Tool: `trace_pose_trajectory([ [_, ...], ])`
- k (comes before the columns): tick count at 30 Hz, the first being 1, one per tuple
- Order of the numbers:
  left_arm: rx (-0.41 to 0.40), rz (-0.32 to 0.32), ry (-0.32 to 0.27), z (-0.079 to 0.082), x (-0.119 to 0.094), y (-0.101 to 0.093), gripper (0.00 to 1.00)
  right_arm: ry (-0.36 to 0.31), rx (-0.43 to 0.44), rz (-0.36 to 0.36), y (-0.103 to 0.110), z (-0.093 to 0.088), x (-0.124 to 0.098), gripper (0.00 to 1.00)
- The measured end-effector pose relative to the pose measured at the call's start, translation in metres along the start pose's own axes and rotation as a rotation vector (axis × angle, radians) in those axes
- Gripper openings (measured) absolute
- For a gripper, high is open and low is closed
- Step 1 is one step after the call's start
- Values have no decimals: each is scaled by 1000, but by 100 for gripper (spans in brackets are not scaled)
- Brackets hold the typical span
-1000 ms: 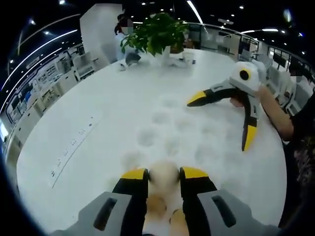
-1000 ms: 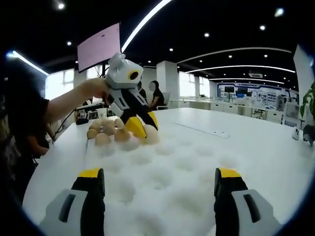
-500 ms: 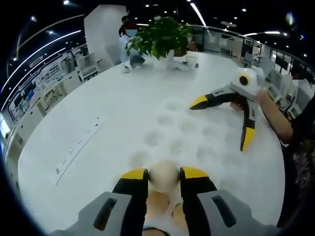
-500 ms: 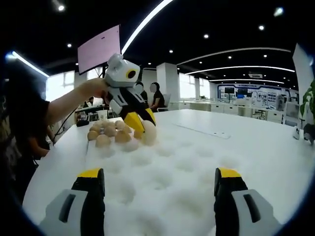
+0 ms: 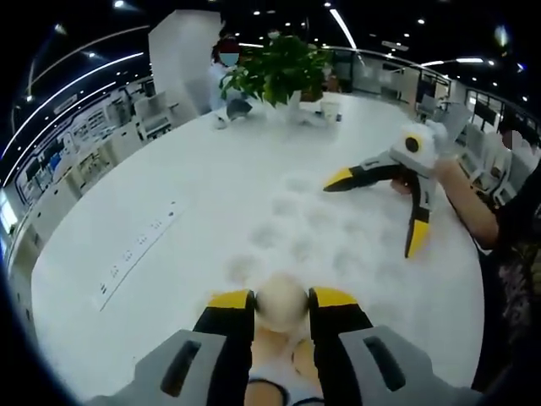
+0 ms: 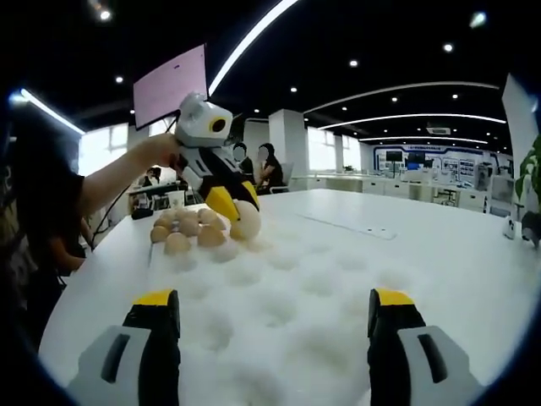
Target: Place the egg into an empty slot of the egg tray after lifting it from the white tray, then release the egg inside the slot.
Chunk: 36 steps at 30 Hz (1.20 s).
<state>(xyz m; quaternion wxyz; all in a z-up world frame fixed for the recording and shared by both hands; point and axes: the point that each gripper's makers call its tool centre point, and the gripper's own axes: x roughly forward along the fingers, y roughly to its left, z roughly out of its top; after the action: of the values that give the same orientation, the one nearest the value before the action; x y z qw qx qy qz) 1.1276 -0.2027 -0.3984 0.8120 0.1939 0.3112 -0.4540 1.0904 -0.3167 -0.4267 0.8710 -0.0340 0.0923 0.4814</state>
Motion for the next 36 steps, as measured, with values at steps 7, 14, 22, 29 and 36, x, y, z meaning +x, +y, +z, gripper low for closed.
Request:
trace_pose_trajectory([
  [7, -7, 1, -14, 0, -8, 0, 25, -5, 2, 1, 0, 0, 0, 96],
  [14, -7, 0, -18, -3, -14, -1, 25, -8, 4, 1, 1, 0, 1, 96],
  [22, -11, 2, -28, -3, -21, -1, 25, -11, 5, 0, 1, 0, 1, 96],
  [29, -15, 4, -34, -5, -27, 1, 25, -15, 7, 1, 1, 0, 2, 96],
  [36, -22, 4, -36, -8, -32, 2, 25, -17, 8, 2, 1, 1, 2, 96],
])
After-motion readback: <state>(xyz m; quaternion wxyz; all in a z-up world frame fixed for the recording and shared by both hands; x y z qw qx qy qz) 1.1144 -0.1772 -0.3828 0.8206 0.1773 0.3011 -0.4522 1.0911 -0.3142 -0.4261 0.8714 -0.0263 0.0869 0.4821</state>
